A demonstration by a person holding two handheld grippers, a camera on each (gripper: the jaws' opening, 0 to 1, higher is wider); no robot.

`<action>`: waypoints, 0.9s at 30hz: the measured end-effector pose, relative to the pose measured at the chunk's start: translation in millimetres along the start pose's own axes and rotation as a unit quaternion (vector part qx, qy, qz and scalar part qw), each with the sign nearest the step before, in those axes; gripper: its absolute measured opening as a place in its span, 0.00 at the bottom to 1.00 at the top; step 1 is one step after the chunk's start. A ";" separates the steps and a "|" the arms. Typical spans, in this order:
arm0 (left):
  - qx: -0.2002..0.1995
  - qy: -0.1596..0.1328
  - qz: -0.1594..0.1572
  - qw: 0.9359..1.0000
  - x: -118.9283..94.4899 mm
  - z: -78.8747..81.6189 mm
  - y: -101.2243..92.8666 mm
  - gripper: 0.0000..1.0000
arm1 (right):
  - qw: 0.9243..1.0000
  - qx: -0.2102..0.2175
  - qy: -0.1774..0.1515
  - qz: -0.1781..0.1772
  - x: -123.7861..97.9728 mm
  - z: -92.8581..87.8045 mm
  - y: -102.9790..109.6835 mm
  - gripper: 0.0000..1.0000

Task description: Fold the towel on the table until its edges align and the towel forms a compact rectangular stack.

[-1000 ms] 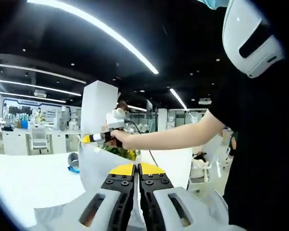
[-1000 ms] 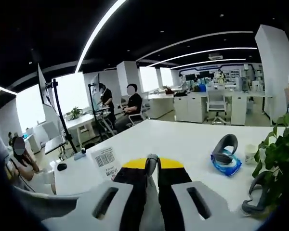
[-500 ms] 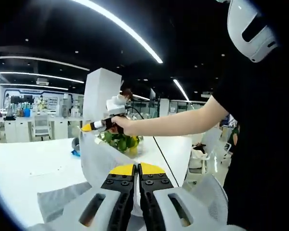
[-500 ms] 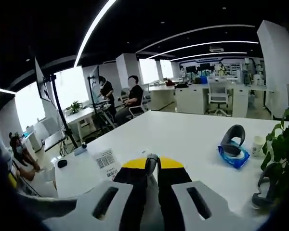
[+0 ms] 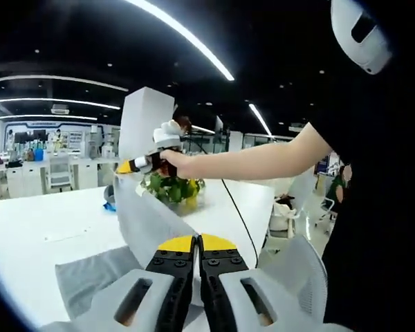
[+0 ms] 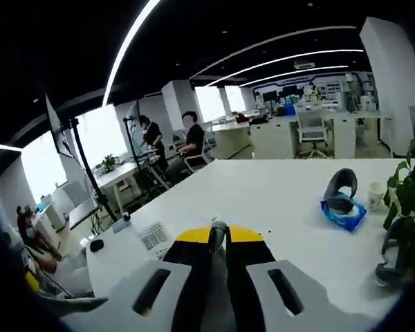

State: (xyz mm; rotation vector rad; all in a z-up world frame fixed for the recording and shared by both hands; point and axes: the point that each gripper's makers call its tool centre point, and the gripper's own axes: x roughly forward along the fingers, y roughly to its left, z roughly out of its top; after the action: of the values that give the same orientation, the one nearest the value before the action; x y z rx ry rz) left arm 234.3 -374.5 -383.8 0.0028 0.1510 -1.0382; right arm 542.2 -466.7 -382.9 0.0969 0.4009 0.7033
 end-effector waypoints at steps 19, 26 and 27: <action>-0.024 -0.014 0.039 0.999 -28.8 -20.2 14.8 0.00 | 0.997 0.079 0.003 0.020 21.3 -12.2 27.4 0.04; -0.025 -0.010 0.069 0.997 -43.1 -32.0 27.4 0.00 | 0.993 0.115 0.016 0.029 36.1 -26.2 41.7 0.04; -0.022 -0.007 0.073 0.997 -44.8 -34.3 28.5 0.00 | 0.992 0.122 0.015 0.033 37.1 -27.1 44.3 0.04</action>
State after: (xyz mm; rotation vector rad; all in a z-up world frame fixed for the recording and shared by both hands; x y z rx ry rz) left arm 232.3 -319.0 -414.1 -0.0324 0.1577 -0.8891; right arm 530.2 -410.2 -410.2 0.3327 0.5147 0.7182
